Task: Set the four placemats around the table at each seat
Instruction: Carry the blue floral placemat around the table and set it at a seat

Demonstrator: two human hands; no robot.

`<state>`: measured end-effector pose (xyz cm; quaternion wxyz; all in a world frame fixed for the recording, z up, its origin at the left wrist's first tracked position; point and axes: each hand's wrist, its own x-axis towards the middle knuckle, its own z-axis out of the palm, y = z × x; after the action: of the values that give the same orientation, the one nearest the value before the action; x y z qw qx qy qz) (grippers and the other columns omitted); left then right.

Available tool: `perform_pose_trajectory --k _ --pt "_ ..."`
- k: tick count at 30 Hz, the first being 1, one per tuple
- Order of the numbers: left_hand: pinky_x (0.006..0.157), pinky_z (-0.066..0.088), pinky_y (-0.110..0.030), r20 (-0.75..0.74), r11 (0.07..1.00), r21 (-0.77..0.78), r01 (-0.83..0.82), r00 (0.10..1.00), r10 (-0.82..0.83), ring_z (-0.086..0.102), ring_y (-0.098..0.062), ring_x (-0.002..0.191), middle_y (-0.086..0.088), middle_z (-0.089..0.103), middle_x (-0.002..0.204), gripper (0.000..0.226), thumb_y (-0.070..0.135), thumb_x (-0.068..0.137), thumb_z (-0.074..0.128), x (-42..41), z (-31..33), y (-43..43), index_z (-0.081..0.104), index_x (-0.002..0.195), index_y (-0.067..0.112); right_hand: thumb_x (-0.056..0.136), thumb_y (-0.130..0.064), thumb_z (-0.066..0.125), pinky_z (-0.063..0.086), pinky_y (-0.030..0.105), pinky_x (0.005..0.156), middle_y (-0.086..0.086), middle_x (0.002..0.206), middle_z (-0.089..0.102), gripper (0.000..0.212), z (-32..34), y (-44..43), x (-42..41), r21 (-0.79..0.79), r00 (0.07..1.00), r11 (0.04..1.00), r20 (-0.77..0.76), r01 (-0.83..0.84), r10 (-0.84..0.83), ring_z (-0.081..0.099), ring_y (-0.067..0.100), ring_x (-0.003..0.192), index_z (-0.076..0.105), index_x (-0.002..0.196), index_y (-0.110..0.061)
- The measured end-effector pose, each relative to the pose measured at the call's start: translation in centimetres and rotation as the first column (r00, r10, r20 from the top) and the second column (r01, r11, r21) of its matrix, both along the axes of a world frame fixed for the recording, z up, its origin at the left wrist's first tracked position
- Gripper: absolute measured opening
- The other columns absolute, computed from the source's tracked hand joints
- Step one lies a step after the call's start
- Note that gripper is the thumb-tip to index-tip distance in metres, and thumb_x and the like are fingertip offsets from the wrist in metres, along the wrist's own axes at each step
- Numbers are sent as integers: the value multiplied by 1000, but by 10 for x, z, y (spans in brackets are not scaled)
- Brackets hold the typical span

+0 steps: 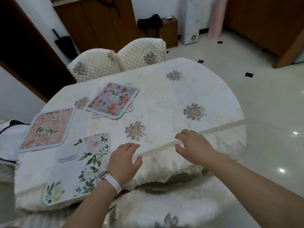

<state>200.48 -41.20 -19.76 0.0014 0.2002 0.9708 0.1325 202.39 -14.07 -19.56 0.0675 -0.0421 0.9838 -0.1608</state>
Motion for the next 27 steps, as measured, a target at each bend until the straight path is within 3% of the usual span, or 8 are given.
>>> perform_pose_trajectory --k 5,9,19,27 --pt "80 55 -42 -16 999 -36 10 1000 -10 63 -26 103 -3 69 112 48 46 80 46 7 6 62 68 114 18 96 -44 39 47 36 88 0 127 55 44 3 61 9 35 999 999 -10 -37 38 53 21 108 53 132 -21" --pt "84 53 -45 -14 998 -60 24 1000 -25 60 -27 109 -4 66 119 51 49 80 46 -2 9 85 66 117 21 96 -45 39 44 37 94 0 136 50 46 4 83 12 40 999 998 13 -41 40 49 22 116 49 136 -23" --pt "91 48 -49 -57 997 -28 72 996 -74 56 -28 116 -3 63 124 52 54 79 46 -27 -5 96 66 117 25 96 -49 39 30 40 108 1 150 38 51 7 86 9 113 1000 994 27 3 -6 35 22 135 42 143 -29" --pt "89 49 -48 16 999 -12 46 999 -45 54 -26 119 -1 62 126 53 56 78 45 -7 -15 99 66 117 27 95 -50 42 33 41 107 0 148 41 50 11 112 8 118 999 993 47 10 -15 38 23 133 46 140 -30"
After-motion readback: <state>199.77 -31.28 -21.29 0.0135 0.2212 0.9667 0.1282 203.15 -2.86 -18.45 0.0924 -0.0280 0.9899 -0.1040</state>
